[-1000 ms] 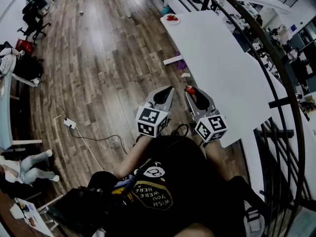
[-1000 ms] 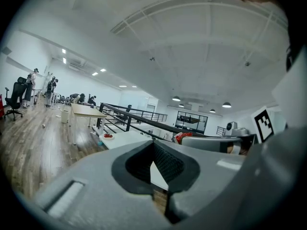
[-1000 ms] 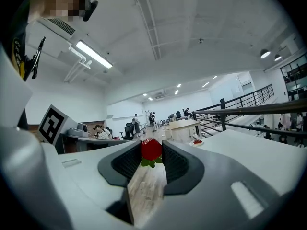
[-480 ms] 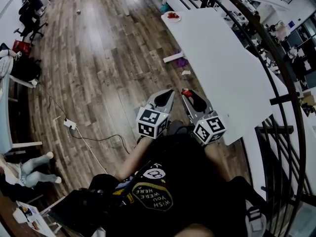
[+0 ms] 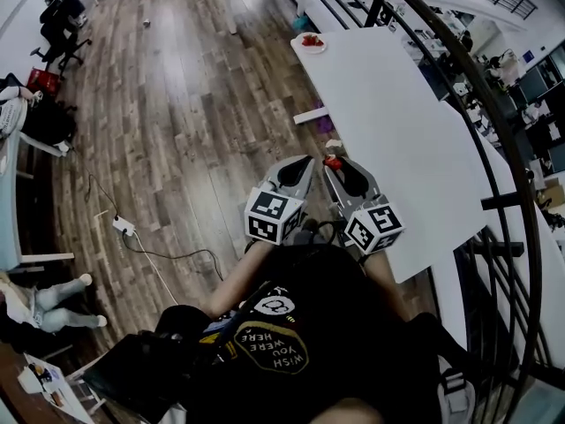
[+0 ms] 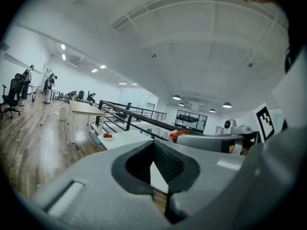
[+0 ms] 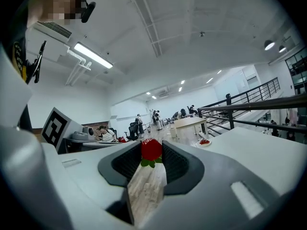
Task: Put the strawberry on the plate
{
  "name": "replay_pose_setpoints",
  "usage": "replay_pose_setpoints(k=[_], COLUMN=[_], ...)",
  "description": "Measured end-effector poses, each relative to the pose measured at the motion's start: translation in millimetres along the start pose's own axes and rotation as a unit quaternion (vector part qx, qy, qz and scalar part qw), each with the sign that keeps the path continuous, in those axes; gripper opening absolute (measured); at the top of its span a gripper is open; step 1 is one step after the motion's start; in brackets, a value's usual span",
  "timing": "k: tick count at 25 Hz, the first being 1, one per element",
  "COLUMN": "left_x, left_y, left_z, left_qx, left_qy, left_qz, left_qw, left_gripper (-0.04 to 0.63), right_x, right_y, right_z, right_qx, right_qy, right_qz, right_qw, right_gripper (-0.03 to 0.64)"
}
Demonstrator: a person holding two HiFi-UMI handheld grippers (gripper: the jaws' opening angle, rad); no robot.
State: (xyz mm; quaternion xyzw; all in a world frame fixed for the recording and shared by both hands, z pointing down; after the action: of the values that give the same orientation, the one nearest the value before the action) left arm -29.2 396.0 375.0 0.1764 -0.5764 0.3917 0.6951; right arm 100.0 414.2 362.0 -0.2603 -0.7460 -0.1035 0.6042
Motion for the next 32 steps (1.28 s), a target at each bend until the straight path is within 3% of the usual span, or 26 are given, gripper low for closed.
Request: replay_pose_setpoints(k=[4,17,23,32], left_x=[-17.8,-41.9,-39.8,-69.6], left_y=[-31.9,-106.7,-111.7,-121.3], left_z=[8.4,30.9,62.5,129.3], left_qx=[0.002,-0.001,0.004,0.025], left_qy=[0.001,-0.024,-0.018,-0.029], left_qz=[-0.025,-0.002,0.006,0.004], left_qw=[0.9997,0.9997,0.9998,0.9993], left_gripper=[0.002,0.002,0.002,0.002], right_x=[-12.9,-34.5,-29.7,-42.4], right_y=[-16.5,-57.6,-87.3,-151.2], right_z=[-29.8,-98.4,-100.3,-93.1], right_qx=[-0.004,0.000,0.010,0.034], right_qy=[0.000,-0.008,-0.016,-0.019], right_qz=[-0.005,0.000,0.008,0.001], right_qw=[1.000,1.000,1.000,0.999], right_gripper=[0.137,0.137,0.137,0.137])
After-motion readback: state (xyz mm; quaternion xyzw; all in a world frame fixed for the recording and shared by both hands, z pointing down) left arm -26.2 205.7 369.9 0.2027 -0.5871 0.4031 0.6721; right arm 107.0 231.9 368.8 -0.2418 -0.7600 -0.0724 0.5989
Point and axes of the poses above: the fingertips, and each gripper's own axes: y backward along the fingers, z to its left, x out of its underside, the point moved 7 cm from there along y, backward along the fingers, and after that the axes turned 5 degrees about x, right-handed, at the moved point
